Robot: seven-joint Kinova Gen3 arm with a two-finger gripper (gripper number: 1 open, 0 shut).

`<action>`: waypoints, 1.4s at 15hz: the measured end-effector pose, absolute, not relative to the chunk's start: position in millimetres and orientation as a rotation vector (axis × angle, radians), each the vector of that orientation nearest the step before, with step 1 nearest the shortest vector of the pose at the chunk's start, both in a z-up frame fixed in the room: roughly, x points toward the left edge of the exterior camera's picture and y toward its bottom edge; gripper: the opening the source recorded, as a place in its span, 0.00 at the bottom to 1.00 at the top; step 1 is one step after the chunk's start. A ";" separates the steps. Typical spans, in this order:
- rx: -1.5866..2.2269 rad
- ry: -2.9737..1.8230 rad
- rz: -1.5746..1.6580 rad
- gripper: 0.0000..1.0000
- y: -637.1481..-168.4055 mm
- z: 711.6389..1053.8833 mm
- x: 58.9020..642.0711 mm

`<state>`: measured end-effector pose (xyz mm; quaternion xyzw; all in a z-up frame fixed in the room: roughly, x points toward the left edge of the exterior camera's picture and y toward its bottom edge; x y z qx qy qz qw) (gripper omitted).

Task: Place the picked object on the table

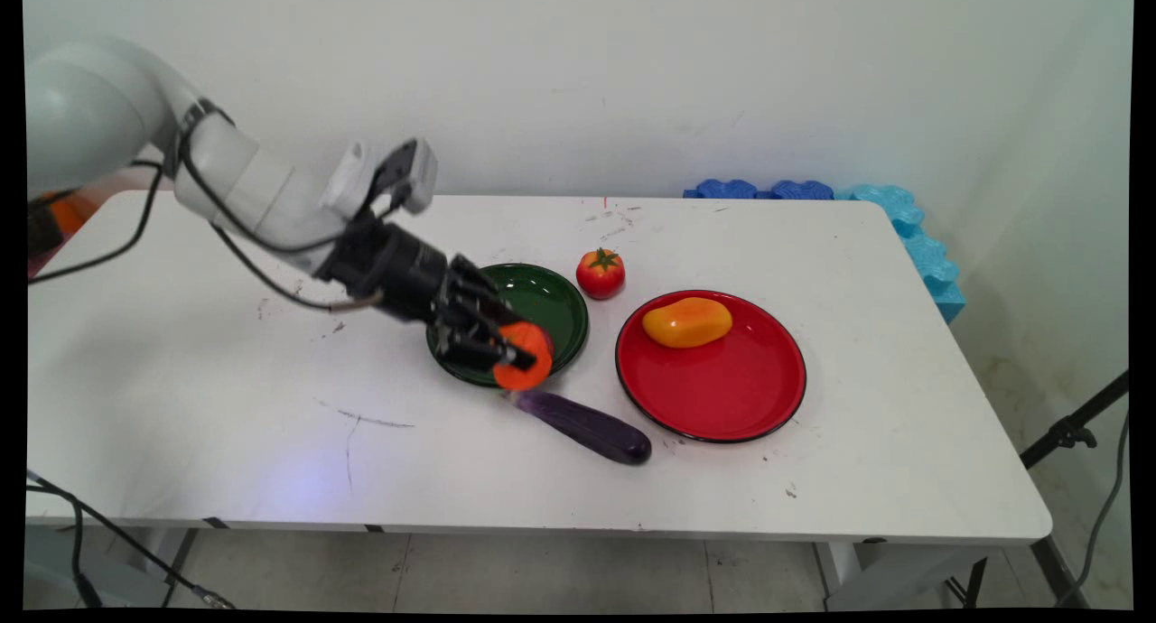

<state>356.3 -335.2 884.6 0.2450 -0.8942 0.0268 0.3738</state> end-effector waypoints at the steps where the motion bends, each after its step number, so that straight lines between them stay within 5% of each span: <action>1: 0.601 -2.298 0.059 0.00 -331.5 877.5 353.8; 11: 0.362 -2.378 0.018 0.00 -314.5 812.8 330.0; 21: 0.267 -2.396 0.026 0.00 -313.5 785.3 313.6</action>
